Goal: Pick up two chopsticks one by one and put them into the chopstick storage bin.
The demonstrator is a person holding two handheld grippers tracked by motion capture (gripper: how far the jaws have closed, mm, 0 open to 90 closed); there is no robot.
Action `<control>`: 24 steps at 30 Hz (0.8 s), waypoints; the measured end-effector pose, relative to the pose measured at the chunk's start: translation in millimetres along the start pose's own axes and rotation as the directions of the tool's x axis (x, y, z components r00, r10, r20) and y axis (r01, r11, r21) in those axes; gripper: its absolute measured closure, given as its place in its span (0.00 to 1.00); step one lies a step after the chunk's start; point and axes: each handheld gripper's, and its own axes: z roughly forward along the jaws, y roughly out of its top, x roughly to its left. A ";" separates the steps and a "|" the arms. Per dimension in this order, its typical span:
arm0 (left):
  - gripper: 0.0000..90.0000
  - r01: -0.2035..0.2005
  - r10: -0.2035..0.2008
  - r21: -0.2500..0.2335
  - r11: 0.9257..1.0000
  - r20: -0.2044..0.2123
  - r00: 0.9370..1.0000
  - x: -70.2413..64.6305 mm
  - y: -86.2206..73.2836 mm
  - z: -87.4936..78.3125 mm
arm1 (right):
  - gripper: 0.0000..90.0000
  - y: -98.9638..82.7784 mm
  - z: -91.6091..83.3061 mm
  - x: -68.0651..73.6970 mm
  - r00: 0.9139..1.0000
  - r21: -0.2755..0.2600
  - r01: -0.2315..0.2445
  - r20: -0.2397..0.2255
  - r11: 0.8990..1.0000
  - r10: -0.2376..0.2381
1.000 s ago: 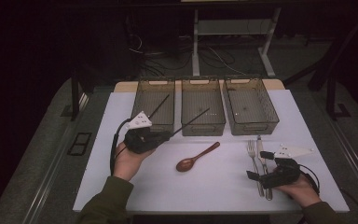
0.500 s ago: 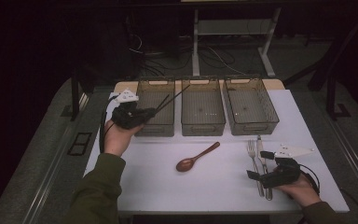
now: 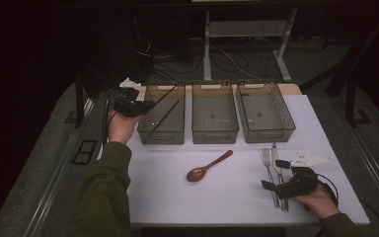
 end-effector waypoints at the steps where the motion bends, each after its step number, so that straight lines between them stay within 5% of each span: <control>1: 0.94 -0.003 0.003 0.017 1.000 -0.006 1.000 1.6 0.3 3.2 | 0.00 0.0 0.0 -0.1 1.000 0.000 0.000 0.000 1.000 0.000; 10: 0.94 -0.015 0.021 0.144 0.990 -0.046 0.999 0.9 -3.5 32.0 | 0.00 -0.1 -0.7 0.1 1.000 -0.002 0.003 -0.002 1.000 -0.003; 24: 0.94 -0.007 0.017 0.213 0.977 -0.046 0.999 -2.8 -10.1 50.3 | 0.00 -0.3 -1.0 0.2 1.000 -0.004 0.006 -0.002 1.000 -0.006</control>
